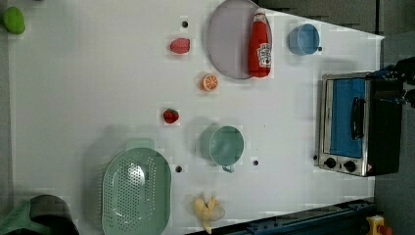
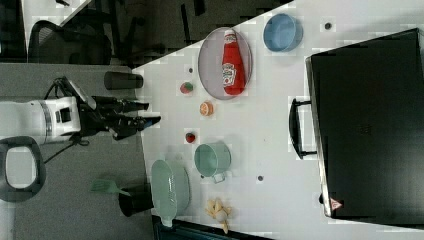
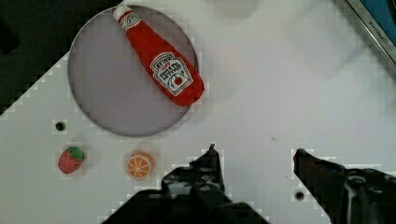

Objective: Pick ketchup from plate and place it on table.

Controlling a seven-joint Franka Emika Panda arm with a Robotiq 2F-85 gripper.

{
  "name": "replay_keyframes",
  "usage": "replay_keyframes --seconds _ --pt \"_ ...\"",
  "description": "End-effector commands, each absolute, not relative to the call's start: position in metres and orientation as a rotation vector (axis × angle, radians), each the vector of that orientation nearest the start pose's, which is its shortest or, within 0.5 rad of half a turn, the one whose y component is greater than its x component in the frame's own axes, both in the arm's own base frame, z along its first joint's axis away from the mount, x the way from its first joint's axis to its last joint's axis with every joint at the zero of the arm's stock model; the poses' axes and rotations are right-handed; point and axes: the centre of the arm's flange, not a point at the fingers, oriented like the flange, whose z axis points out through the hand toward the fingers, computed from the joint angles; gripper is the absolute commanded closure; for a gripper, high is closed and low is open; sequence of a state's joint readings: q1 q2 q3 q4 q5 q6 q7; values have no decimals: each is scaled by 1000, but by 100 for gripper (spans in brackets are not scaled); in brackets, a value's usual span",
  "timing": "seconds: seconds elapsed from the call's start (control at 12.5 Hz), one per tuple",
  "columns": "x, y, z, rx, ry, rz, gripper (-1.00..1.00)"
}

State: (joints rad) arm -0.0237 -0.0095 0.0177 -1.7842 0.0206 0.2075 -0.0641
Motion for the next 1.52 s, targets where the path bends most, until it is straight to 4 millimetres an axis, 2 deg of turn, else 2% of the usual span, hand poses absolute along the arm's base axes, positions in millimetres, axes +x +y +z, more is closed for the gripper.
replay_keyframes --seconds 0.08,0.24,0.4,0.56,0.96,1.2,1.52 --pt "465 -26 609 -2880 1264 93 -58" --pt "471 -24 602 -2886 1255 101 -100" --pt "488 -20 584 -2900 1221 107 -100" --pt "509 -14 556 -2925 1164 129 -100" --pt "565 8 465 -2976 987 170 -100" --pt "594 18 413 -3023 726 147 -100" --pt "628 16 349 -3054 373 86 -100"
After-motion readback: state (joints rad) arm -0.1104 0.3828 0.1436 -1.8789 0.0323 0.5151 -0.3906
